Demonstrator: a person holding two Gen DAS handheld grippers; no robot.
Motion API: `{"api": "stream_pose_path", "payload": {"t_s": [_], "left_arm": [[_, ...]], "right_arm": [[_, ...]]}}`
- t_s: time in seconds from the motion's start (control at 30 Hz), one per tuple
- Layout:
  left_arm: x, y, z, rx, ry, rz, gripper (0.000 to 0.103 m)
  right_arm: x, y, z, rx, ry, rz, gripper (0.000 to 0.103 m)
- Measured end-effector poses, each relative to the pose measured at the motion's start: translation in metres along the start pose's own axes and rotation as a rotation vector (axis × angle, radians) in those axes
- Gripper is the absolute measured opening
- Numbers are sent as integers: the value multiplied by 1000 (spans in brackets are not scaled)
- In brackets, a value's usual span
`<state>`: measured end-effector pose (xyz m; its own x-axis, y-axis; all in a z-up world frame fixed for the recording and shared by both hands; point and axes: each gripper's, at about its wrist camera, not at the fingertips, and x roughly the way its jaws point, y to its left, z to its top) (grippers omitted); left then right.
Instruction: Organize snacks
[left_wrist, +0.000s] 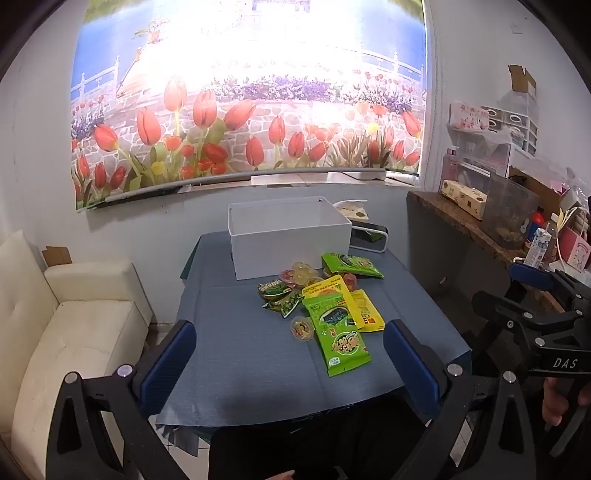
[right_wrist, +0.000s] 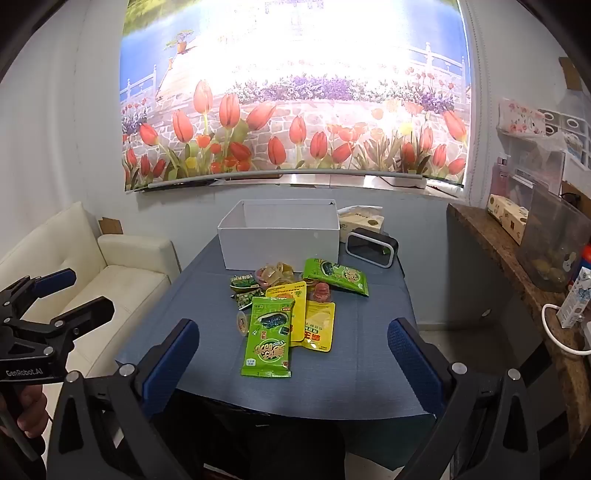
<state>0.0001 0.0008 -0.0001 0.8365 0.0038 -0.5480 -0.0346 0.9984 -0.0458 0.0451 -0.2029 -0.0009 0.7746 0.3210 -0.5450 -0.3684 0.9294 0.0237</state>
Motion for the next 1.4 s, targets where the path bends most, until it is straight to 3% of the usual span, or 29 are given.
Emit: {"api": "stream_pose_path", "payload": {"t_s": [1.4], "left_arm": [[-3, 1, -1, 7, -16, -12, 103]], "right_arm": [[-2, 4, 1, -11, -4, -4, 103]]}}
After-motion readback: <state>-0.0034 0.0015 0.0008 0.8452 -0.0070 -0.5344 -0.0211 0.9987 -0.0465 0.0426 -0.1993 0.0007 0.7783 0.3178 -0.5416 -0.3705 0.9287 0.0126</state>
